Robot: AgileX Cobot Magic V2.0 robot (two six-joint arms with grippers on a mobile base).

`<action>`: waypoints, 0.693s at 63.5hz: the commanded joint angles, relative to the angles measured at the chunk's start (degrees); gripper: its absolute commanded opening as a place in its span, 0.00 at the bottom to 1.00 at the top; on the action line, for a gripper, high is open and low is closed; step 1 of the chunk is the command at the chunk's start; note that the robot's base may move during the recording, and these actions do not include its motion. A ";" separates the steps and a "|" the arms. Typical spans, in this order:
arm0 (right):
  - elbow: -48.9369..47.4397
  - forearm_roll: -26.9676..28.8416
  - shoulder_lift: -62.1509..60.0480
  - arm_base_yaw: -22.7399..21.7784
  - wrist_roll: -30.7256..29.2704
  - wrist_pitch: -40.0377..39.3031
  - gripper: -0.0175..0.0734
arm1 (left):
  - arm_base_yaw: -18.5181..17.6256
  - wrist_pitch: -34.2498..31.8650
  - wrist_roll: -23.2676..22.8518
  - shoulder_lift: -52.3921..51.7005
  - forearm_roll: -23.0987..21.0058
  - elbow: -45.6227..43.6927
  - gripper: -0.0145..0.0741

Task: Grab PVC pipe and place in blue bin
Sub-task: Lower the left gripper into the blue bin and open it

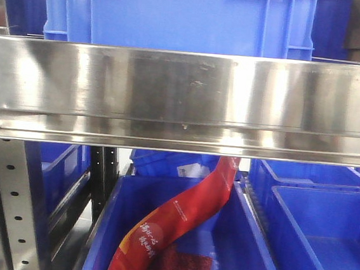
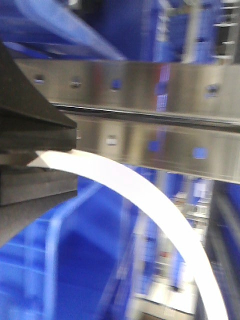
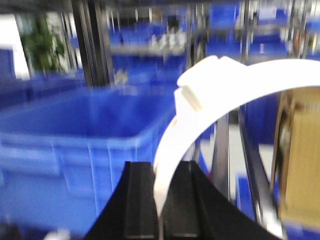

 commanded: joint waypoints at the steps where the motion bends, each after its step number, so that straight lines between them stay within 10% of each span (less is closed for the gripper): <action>1: -2.96 -1.16 4.62 -0.01 -0.20 4.29 0.02 | -0.19 7.78 -0.32 3.81 0.98 -5.67 0.04; 17: -15.62 -1.69 19.14 1.32 -6.32 12.42 0.02 | -2.10 23.50 6.02 16.42 -0.91 -21.96 0.04; 44: -35.24 -1.69 39.23 12.49 -8.04 9.24 0.02 | -15.69 12.49 5.55 38.16 -1.24 -41.53 0.04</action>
